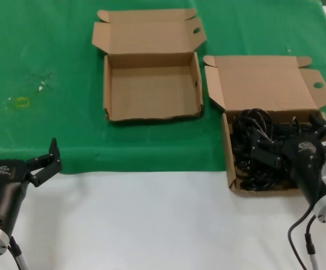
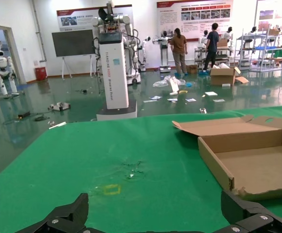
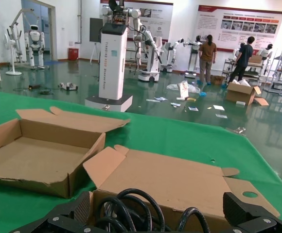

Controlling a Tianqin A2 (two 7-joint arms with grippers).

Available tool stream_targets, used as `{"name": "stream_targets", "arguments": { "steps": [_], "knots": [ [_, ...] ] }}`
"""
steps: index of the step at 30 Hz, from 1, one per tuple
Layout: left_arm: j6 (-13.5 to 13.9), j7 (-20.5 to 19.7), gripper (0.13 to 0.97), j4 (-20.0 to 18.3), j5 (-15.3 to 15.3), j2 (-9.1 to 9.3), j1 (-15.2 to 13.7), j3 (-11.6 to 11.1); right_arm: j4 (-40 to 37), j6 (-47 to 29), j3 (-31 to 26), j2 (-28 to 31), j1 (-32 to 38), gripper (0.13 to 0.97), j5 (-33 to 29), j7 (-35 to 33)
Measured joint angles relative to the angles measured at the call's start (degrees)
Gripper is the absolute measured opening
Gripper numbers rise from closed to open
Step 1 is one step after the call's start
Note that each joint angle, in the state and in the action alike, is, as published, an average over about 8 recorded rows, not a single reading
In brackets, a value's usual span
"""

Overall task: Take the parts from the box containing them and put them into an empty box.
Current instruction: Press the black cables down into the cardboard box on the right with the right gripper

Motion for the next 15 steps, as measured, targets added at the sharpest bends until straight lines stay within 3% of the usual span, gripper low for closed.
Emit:
{"name": "stream_targets", "arguments": {
  "steps": [15],
  "knots": [
    [0.0,0.0,0.879,0.0,0.0,0.0,0.0,0.0,0.24,0.32,-0.34,0.15,-0.12,0.966,0.07,0.08]
  ]
}}
